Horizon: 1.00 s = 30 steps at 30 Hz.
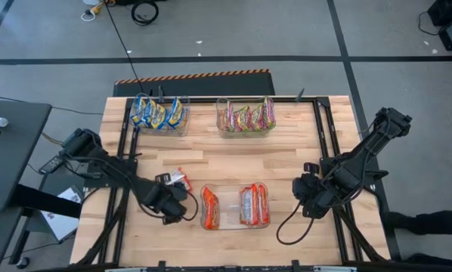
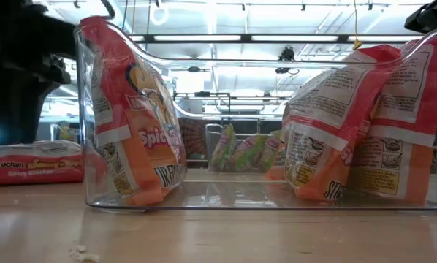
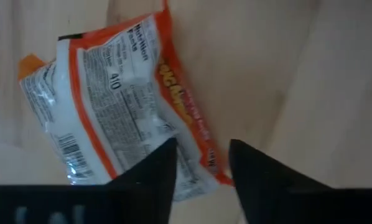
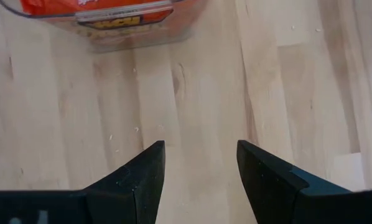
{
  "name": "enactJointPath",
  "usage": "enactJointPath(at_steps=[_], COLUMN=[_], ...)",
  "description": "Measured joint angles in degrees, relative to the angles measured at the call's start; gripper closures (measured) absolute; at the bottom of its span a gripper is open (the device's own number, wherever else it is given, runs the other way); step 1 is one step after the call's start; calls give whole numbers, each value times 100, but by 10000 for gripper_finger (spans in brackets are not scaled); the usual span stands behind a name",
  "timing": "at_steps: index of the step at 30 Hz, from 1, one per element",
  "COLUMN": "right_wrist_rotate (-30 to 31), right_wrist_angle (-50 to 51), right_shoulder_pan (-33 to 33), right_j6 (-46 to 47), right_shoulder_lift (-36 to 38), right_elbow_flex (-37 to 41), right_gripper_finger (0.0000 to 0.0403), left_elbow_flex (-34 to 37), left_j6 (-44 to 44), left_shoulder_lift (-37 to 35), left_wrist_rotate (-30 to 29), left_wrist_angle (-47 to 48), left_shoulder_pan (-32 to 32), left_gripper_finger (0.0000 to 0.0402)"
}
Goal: Sort Maruchan noodles
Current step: Put the orange noodle pack into the bottom transparent bin
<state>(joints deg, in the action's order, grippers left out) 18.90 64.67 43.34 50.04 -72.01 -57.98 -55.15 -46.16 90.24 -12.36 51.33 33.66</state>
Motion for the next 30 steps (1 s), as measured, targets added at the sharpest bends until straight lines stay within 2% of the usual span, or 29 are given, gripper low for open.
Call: enactJointPath(at_steps=[5,8,13,16,19,22,26,30], right_wrist_rotate=[157,264,442,458,446,371,274,246], right_wrist_angle=[92,178,423,537,615,614,609,599], right_shoulder_pan=[2,-1,-3,-3,-3,-3,-3,1], right_j6=[80,81,225,245,240,243,318,436], right_shoulder_lift=[0,0,0,0,0,0,0,0], right_elbow_flex=[0,0,0,0,0,0,0,0], right_gripper_finger=[198,198,198,198,198,198,198,198], left_elbow_flex=[-155,-176,-757,-1186,-1329,-1259,-1197,-1196], left_j6=[-822,-1551,-2106,-2049,-1939,-1947,-2611,-2620], left_shoulder_lift=[0,57,578,976,1299,1473,1561,1561], left_wrist_rotate=[-292,-361,-443,-1015,-1644,-1747,-1749,-1771], left_wrist_angle=[-133,-347,125,859,1416,1399,1335,1466], left_shoulder_pan=[220,352,638,800,912,941,918,836], left_gripper_finger=[178,156,169,186,200,204,192,156])
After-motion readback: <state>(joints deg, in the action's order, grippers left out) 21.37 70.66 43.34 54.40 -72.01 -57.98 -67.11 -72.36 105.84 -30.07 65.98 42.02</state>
